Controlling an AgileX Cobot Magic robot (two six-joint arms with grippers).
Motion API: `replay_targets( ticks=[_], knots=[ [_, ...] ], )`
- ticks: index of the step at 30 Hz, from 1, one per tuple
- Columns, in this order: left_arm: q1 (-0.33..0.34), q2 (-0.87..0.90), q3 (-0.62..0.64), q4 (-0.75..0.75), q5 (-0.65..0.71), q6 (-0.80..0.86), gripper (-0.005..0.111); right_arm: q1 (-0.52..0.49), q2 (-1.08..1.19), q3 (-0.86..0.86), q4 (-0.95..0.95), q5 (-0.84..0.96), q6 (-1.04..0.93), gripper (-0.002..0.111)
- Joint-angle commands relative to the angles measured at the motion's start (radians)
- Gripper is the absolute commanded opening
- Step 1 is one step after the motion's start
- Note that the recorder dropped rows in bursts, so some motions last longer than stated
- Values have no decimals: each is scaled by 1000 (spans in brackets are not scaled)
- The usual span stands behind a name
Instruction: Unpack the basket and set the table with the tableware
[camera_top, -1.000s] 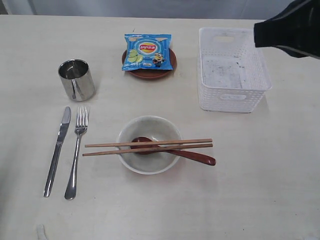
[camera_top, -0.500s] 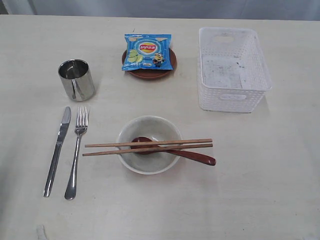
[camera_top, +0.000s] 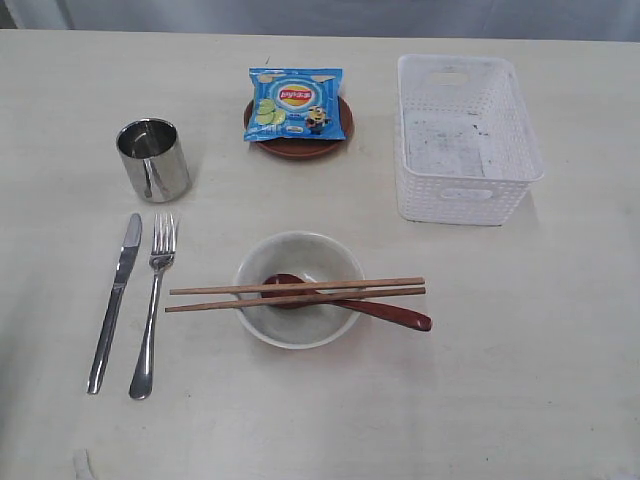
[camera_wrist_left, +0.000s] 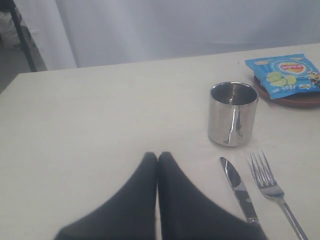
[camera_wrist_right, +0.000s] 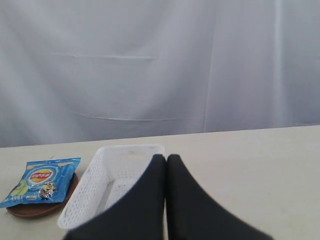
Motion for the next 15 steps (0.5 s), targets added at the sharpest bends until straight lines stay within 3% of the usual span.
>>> replay_targets(
  ticks=[1, 6, 10, 15],
  knots=[
    [-5, -2, 2, 3, -1, -2, 0, -6, -70, 84, -6, -36, -24, 0],
    [-5, -2, 2, 3, -1, -2, 0, 7, -75, 192, 24, -101, 0, 0],
    [-5, -2, 2, 3, -1, -2, 0, 23, -136, 281, -243, -108, 246, 0],
    [-5, -2, 2, 3, -1, -2, 0, 23, -136, 333, -205, -149, 193, 0]
  ],
)
